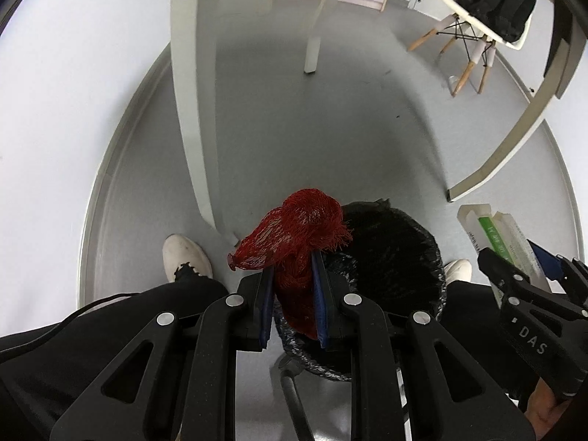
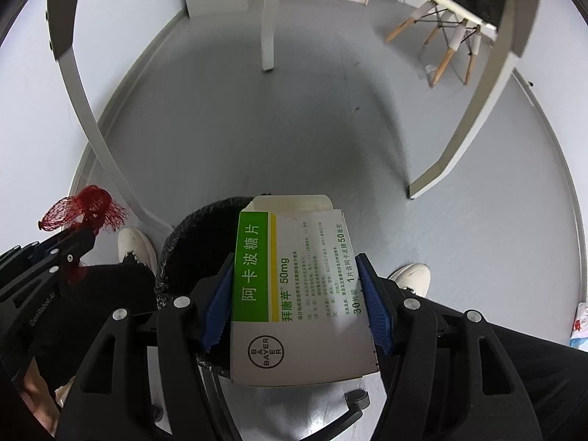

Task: Collect trash
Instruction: 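Open the right tool to drop the Bayer box while the left tool drops the red net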

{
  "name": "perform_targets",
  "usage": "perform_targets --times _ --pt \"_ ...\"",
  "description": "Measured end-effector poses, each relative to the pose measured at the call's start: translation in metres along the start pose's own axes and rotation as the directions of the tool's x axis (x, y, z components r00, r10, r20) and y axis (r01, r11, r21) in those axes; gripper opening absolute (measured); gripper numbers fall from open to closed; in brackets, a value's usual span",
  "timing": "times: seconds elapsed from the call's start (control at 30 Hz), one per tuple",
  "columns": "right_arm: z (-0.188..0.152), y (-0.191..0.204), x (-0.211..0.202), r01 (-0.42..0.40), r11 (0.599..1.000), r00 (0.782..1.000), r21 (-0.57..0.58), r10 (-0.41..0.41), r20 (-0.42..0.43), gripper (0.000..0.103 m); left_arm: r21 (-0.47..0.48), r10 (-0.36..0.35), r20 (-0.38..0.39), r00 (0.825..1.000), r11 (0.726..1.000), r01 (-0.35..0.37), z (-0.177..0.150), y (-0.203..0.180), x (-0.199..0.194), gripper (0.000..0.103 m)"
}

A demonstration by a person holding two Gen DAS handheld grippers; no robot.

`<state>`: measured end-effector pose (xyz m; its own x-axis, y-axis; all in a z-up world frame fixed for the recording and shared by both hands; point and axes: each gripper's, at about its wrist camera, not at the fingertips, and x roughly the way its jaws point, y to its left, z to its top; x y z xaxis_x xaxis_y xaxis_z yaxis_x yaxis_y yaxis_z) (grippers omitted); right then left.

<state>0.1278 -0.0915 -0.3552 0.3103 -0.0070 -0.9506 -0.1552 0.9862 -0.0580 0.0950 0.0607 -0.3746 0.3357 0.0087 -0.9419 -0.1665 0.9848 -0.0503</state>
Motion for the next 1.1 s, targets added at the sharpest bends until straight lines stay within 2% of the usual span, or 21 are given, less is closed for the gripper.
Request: perform_targets --times 0.23,0.4,0.57,0.83,1.1 --pt "0.004 0.021 0.020 -0.017 0.999 0.999 -0.037 0.015 -0.042 0.062 -0.013 0.007 -0.022 1.000 1.000 -0.007 -0.001 0.012 0.008 0.018" --pt "0.007 0.024 0.021 -0.020 0.999 0.999 -0.040 0.019 -0.026 0.085 -0.022 0.007 -0.041 0.999 1.000 -0.008 -0.004 0.017 0.013 0.018" --pt "0.005 0.008 0.016 0.007 1.000 1.000 0.004 -0.007 -0.006 0.095 -0.002 -0.009 -0.052 0.999 1.000 0.009 -0.003 0.003 0.014 0.018" --pt "-0.001 -0.040 -0.001 0.068 0.994 0.997 0.080 -0.071 0.032 0.095 0.074 -0.036 -0.066 0.997 0.996 0.041 -0.007 -0.043 0.014 0.018" --pt "-0.016 -0.083 -0.005 0.101 0.982 0.994 0.158 -0.104 0.015 0.095 0.135 -0.058 -0.087 0.994 0.988 0.070 -0.010 -0.083 0.020 0.018"
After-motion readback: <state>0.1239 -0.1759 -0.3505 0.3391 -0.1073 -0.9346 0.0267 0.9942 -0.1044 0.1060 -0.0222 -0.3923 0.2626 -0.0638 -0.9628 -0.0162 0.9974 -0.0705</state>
